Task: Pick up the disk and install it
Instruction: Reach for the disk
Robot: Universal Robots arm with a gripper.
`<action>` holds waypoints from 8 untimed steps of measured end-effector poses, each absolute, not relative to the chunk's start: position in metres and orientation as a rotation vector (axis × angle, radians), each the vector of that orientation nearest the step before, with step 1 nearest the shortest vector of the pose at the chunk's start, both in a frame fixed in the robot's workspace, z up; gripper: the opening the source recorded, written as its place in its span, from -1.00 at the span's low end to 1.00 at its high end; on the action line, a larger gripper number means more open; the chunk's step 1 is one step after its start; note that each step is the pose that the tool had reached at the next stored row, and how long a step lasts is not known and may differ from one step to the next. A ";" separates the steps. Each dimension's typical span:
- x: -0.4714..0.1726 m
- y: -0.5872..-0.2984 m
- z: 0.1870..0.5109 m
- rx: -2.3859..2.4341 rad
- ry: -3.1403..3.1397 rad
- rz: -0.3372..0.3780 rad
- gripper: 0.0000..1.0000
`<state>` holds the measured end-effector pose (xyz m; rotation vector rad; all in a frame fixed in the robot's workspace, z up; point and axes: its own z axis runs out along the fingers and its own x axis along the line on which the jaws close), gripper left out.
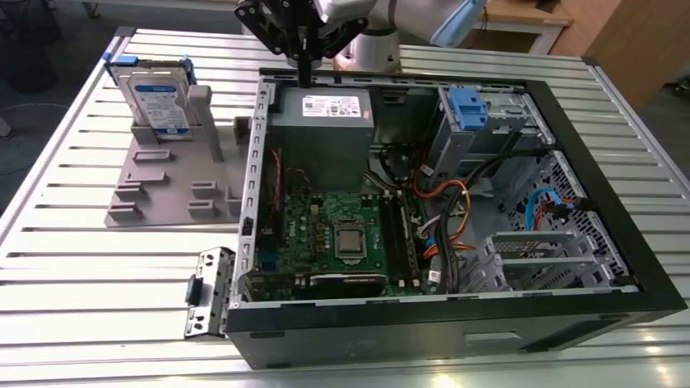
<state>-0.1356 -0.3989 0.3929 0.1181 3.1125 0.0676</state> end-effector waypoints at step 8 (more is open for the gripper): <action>-0.144 -0.399 0.393 0.118 3.112 0.068 -0.80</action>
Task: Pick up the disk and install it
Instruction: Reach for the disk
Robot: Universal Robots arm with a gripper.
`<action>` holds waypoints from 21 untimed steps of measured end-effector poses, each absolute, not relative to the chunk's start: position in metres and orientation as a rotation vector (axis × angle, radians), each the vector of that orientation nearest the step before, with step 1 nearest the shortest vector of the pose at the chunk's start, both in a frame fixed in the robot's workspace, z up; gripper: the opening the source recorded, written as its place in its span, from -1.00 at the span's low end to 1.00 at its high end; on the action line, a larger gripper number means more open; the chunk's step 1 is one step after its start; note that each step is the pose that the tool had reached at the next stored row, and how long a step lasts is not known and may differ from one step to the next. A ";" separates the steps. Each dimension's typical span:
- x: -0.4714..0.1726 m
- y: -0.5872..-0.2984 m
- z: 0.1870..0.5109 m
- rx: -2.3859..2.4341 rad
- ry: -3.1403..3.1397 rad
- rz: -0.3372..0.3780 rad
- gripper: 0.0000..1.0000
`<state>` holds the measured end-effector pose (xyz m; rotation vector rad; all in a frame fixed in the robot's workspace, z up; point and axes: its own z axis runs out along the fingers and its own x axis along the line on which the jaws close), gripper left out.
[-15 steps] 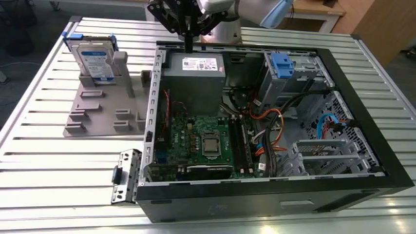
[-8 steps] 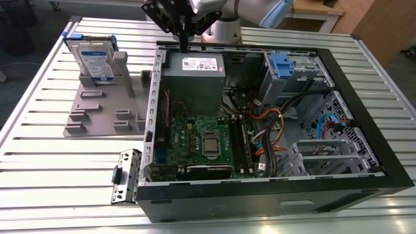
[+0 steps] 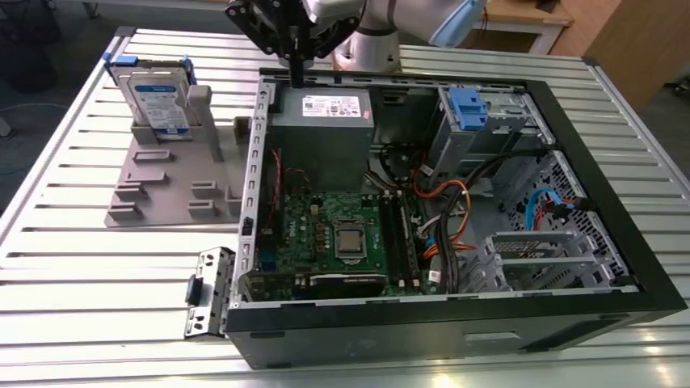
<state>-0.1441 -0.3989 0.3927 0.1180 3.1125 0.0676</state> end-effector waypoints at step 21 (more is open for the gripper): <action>-0.163 -0.399 0.392 0.118 3.112 0.068 -0.80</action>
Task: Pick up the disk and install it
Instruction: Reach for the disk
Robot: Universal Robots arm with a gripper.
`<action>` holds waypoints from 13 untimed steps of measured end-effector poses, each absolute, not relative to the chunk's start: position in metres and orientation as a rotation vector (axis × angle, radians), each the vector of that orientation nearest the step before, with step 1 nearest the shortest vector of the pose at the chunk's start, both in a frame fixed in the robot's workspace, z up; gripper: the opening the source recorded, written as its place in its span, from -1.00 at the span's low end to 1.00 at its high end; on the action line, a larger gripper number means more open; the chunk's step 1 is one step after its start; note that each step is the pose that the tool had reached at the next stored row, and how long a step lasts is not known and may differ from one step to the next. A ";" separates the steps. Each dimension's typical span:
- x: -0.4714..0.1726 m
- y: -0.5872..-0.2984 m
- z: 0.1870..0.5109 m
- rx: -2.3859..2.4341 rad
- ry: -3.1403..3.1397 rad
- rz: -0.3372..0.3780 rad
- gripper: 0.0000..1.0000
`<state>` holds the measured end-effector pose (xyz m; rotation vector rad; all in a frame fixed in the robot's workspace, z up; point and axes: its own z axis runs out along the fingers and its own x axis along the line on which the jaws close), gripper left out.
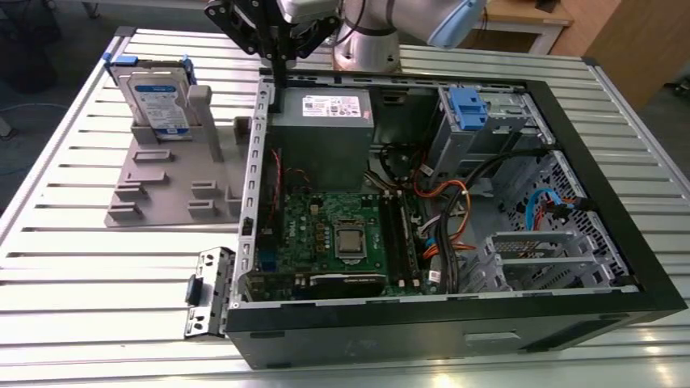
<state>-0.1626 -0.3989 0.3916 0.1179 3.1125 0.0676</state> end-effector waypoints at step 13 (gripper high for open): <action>-0.173 -0.399 0.391 0.118 3.113 0.068 -0.80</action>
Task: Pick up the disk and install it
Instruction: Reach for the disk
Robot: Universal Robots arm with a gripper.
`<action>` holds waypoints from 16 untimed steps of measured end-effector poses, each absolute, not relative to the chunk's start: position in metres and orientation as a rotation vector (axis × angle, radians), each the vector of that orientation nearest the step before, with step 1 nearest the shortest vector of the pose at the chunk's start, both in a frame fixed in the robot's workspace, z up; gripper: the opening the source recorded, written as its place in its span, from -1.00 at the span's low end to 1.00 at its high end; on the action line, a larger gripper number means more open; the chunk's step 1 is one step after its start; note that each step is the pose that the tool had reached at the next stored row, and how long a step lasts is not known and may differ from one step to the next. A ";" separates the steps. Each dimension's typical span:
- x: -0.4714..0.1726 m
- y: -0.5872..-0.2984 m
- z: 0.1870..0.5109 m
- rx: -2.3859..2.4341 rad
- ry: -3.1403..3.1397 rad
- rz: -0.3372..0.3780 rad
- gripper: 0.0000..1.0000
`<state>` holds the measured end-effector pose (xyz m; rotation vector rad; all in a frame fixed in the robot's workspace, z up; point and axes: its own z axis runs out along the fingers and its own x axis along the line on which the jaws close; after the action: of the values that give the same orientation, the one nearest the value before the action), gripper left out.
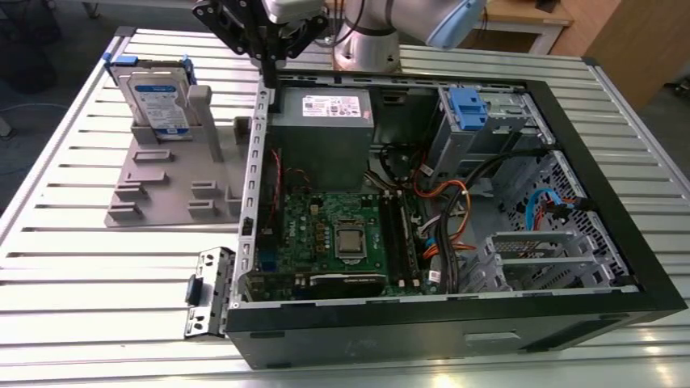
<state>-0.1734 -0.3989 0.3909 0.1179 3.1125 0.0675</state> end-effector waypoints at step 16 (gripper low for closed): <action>-0.193 -0.399 0.390 0.118 3.112 0.068 -0.80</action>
<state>-0.1935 -0.3990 0.3897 0.1178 3.1125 0.0676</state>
